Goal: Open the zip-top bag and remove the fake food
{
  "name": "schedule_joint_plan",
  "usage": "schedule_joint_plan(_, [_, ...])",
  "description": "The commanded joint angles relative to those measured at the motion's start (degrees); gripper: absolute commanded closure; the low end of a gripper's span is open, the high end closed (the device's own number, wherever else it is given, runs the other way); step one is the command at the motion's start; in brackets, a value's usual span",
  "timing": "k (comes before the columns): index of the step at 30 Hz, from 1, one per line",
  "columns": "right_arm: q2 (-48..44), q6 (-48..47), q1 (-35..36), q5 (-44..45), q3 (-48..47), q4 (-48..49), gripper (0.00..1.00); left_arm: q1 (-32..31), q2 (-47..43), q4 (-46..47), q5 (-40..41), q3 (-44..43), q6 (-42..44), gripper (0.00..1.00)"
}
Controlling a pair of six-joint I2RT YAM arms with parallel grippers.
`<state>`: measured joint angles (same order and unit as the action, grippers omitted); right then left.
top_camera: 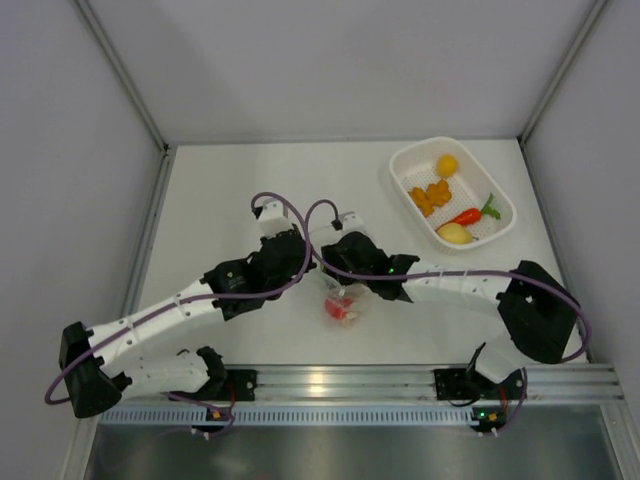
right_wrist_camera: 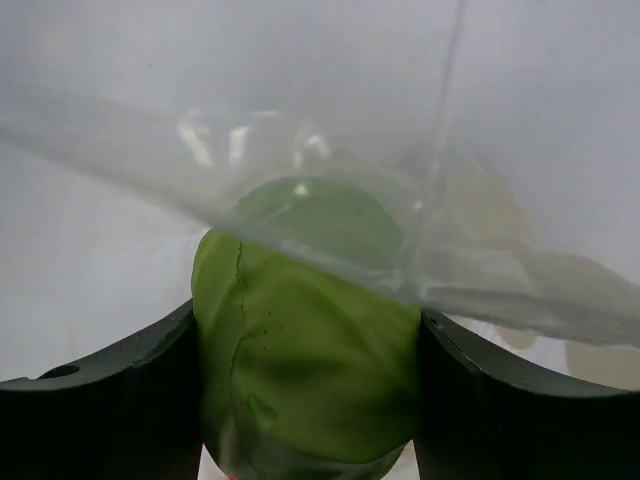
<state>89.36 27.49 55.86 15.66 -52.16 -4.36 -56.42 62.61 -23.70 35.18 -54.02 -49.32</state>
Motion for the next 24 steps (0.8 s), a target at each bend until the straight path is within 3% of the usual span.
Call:
schedule_joint_plan(1, [-7.17, -1.20, 1.54, 0.51, -2.85, -1.34, 0.49, -0.09, -1.61, 0.50, 0.42, -0.91, 0.89, 1.00])
schedule_joint_plan(14, [-22.91, -6.12, 1.54, -12.64, -6.89, -4.52, 0.49, -0.09, -4.60, 0.68, -2.31, -2.41, 3.62, 1.00])
schedule_joint_plan(20, [-17.83, -13.49, 1.97, -24.70, -13.47, -11.00, 0.58, -0.09, -5.74, 0.68, -4.58, -4.16, 7.56, 1.00])
schedule_joint_plan(24, [-14.13, -17.55, 4.61, -24.27, -16.22, -13.92, 0.59, -0.09, -5.92, 0.68, -8.19, -6.36, 12.48, 1.00])
